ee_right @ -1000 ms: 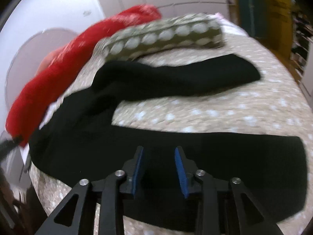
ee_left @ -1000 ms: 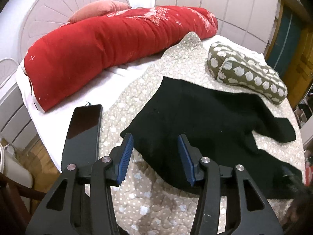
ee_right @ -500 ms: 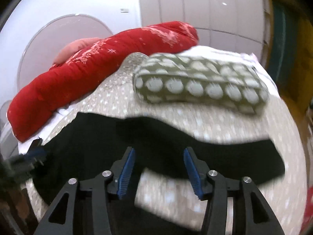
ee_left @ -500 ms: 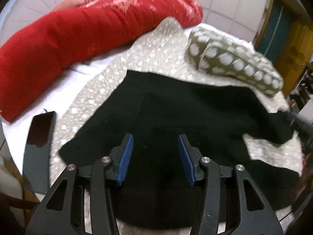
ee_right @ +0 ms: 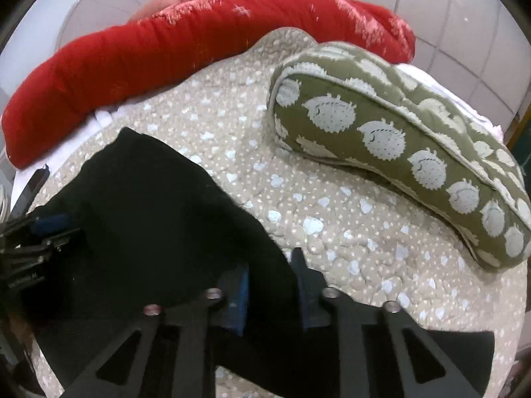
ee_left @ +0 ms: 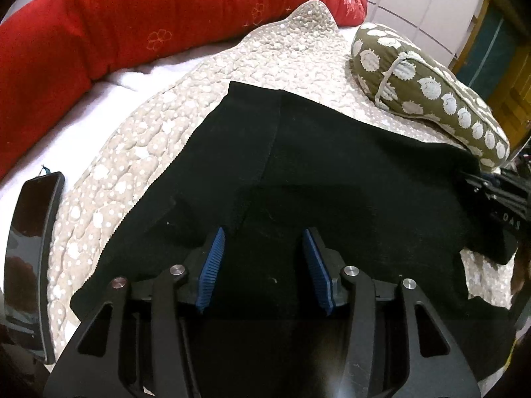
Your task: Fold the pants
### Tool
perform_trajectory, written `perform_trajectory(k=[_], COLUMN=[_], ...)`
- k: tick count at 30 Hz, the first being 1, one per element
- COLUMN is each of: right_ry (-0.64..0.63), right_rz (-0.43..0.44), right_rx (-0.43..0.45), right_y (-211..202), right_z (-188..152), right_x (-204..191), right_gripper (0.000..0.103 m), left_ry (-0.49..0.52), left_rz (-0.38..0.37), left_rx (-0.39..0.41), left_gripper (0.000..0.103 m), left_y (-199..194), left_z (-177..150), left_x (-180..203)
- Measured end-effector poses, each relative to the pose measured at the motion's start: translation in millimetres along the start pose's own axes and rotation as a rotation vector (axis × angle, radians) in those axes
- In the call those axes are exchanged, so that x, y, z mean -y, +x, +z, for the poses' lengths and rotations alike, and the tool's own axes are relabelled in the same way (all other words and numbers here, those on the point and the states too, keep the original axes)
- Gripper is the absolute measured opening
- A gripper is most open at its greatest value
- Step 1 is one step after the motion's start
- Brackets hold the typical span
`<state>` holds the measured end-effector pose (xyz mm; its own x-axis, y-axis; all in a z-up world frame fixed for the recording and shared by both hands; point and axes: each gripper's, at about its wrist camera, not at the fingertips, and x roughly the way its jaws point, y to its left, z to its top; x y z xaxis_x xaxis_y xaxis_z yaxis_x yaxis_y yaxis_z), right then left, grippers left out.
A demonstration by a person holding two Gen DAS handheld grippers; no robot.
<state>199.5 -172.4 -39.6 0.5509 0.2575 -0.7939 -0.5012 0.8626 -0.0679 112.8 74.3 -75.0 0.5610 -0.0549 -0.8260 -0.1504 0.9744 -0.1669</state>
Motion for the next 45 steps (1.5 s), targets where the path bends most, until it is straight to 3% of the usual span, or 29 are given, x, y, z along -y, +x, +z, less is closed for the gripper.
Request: perform_trajectory(k=[4,9,15,20,23,26,29,32,36,38,40,41,42,44,45], right_ry=[0.010,-0.043,-0.047,-0.002,0.050,0.045,0.101,0.235,0.364,0.419,0.458,0.457,0.443,0.377,0.359], right_rz=[0.001,-0.012,0.042,0.062,0.102,0.117,0.218,0.316,0.092,0.069,0.131,0.161,0.175,0.109,0.094], right_rx=[0.125,0.233,0.124,0.079,0.094,0.095,0.170,0.224,0.174,0.140,0.084,0.067,0.055,0.064,0.077], right_y=[-47,-111,-102,-96,-110,-124,-144,-149,-120,-93,-64,-54,-47,-47,-51], right_z=[-20,-59,-124,-155,-155,-149,-144,-134,-112,-102,-95,-93,-90,-85,-84], right_x=[-18,-62,-112,-121,-114,-116,-110,-89,-58,-44,-36,-37,-41,-50,-51], right_gripper=[0.011,0.011,0.011,0.011,0.014,0.032,0.046,0.047,0.047,0.047,0.039,0.022,0.015,0.009,0.008], left_ry=[-0.059,-0.136,-0.208,-0.228,-0.200,-0.158,-0.106,-0.066,-0.055,-0.047,-0.039,-0.037,-0.036,-0.039,-0.045], left_rz=[-0.018,0.046,0.053,0.049,0.035,0.028,0.024,0.042,0.069,0.084,0.090,0.090,0.090,0.086,0.083], left_rx=[0.010,0.115,0.190,0.204,0.202,0.186,0.161,0.126,0.061,0.053,0.057,0.058,0.058,0.057,0.054], left_gripper=[0.049,0.049,0.049,0.049,0.049,0.049,0.049,0.049,0.049,0.049,0.049,0.049,0.050,0.052,0.058], left_y=[-17,-63,-106,-120,-118,-112,-98,-82,-60,-54,-54,-54,-54,-53,-51], left_z=[2,2,-10,-14,-13,-17,-21,-24,-33,-37,-39,-39,-40,-42,-43], left_x=[-15,-44,-75,-85,-75,-60,-43,-32,-31,-31,-30,-30,-30,-31,-33])
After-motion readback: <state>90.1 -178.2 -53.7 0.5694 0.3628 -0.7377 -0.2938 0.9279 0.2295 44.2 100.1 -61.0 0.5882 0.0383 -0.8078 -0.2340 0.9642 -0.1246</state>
